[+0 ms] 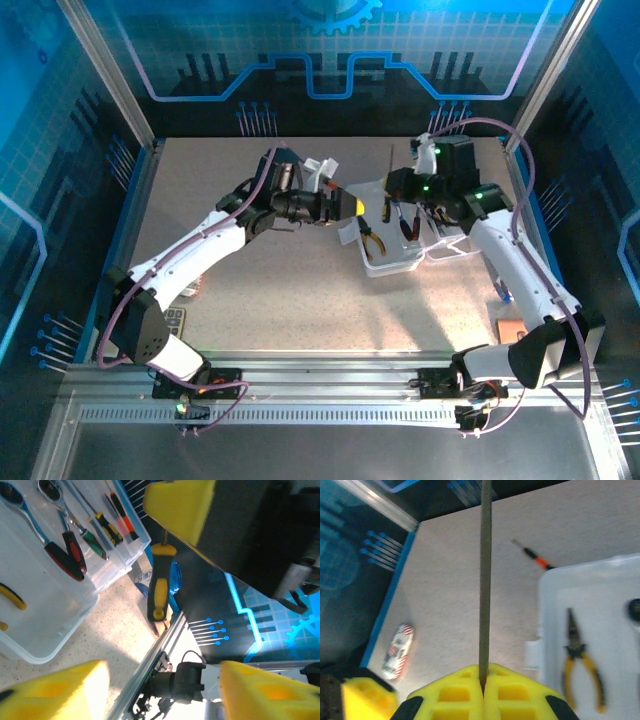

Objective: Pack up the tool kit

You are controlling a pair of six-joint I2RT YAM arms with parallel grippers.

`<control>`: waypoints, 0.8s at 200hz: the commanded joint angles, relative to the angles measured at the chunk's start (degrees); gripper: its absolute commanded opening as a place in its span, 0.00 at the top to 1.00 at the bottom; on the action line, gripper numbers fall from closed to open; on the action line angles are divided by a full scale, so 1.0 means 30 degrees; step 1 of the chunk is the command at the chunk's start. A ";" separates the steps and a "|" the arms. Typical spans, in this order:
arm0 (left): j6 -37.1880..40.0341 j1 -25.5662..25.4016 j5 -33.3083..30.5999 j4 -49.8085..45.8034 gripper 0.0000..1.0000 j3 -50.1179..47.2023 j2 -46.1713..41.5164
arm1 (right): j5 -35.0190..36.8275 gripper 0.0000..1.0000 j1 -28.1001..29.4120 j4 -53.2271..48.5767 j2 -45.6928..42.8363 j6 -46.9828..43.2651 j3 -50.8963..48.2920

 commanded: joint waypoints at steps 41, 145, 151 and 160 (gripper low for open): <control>0.3270 0.3589 -0.2493 -0.6208 0.01 0.3023 0.1808 | 0.7107 1.00 -0.0934 -0.5704 0.1918 -0.6673 0.3020; 0.6769 0.5621 -0.7776 -1.1644 0.01 1.1599 1.1482 | 1.4003 1.00 -0.1691 -0.6376 0.7307 -1.0941 0.5915; 0.6757 0.5639 -0.7723 -1.1671 0.01 1.1942 1.1833 | 1.4099 1.00 -0.1701 -0.6346 0.7512 -1.1034 0.5970; 0.6702 0.5676 -0.7649 -1.1711 0.01 1.2329 1.2307 | 1.4241 1.00 -0.1750 -0.6344 0.7829 -1.1128 0.6094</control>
